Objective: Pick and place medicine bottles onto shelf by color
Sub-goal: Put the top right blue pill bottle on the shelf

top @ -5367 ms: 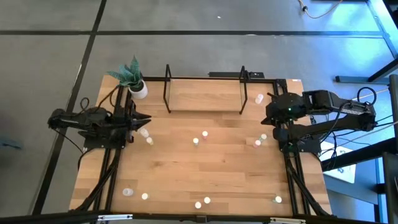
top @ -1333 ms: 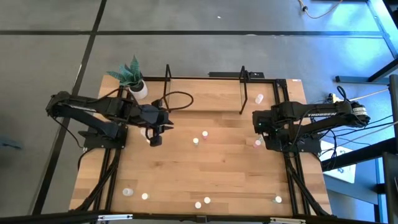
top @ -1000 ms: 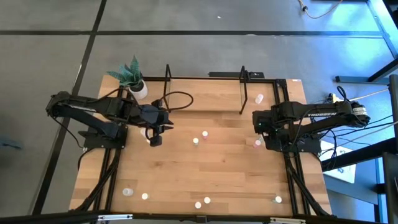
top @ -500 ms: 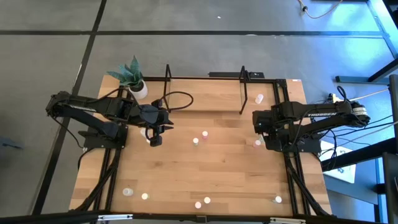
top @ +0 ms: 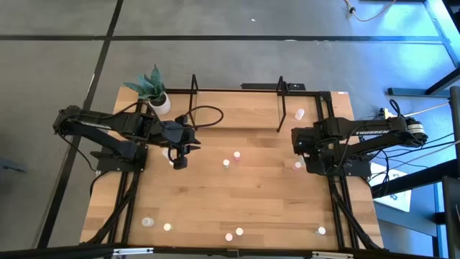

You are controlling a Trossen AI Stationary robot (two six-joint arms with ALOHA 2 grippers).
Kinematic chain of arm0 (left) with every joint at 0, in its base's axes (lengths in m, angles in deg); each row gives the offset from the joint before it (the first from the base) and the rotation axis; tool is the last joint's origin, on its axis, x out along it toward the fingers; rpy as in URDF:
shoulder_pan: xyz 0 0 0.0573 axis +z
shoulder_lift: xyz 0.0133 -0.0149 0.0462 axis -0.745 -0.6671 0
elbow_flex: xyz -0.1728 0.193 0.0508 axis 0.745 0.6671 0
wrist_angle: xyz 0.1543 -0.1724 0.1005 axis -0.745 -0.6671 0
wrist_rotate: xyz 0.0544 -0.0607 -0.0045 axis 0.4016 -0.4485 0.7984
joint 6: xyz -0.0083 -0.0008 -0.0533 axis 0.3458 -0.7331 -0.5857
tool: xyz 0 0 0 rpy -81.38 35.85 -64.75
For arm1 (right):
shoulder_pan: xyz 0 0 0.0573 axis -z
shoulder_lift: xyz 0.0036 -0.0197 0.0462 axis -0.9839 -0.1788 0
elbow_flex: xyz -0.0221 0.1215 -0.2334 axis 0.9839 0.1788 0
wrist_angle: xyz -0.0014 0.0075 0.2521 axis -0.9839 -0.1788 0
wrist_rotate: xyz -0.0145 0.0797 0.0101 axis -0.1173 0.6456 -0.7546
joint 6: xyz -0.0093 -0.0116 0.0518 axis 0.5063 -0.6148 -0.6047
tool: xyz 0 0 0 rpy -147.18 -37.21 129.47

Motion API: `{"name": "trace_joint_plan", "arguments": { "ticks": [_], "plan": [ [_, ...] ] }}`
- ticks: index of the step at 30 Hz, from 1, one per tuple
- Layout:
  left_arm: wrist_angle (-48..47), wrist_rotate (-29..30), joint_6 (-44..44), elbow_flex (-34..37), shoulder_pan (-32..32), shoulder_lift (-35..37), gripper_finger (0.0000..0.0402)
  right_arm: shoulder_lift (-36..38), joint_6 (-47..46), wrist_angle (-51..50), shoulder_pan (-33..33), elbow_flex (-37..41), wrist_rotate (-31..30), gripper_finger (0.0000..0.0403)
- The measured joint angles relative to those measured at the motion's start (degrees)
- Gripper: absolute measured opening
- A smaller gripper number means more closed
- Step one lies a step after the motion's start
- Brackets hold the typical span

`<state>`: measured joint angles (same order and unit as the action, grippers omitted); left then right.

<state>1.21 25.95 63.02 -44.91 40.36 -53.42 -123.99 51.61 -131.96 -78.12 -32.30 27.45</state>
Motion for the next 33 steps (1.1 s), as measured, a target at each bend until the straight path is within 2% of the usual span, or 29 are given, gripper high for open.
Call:
{"name": "trace_joint_plan", "arguments": {
  "ticks": [8,16,19,23,28,33],
  "plan": [
    [0.00,0.00,0.00,-0.02,-0.01,0.00,0.0066,-0.02,-0.20,3.56,0.07,-0.04,0.00,0.0207],
    [0.00,0.00,0.00,-0.02,-0.01,0.02,0.0066,0.00,-10.48,3.51,0.07,-0.04,-0.36,0.0207],
    [0.00,0.00,0.00,-0.02,-0.01,0.02,0.0066,-0.02,-13.62,3.49,0.07,-0.04,-3.33,0.0207],
    [0.00,0.00,0.00,-0.02,-0.01,0.02,0.0066,0.00,-15.10,3.28,0.23,-0.04,-3.45,0.0210],
    [0.00,0.00,0.00,-0.02,-0.01,0.02,0.0066,0.00,-16.85,3.21,0.25,-0.04,-3.43,0.0243],
    [0.02,0.00,0.00,-0.02,-0.01,0.02,0.0066,0.00,-12.58,3.16,0.25,-0.04,-3.34,0.0285]
  ]
}}
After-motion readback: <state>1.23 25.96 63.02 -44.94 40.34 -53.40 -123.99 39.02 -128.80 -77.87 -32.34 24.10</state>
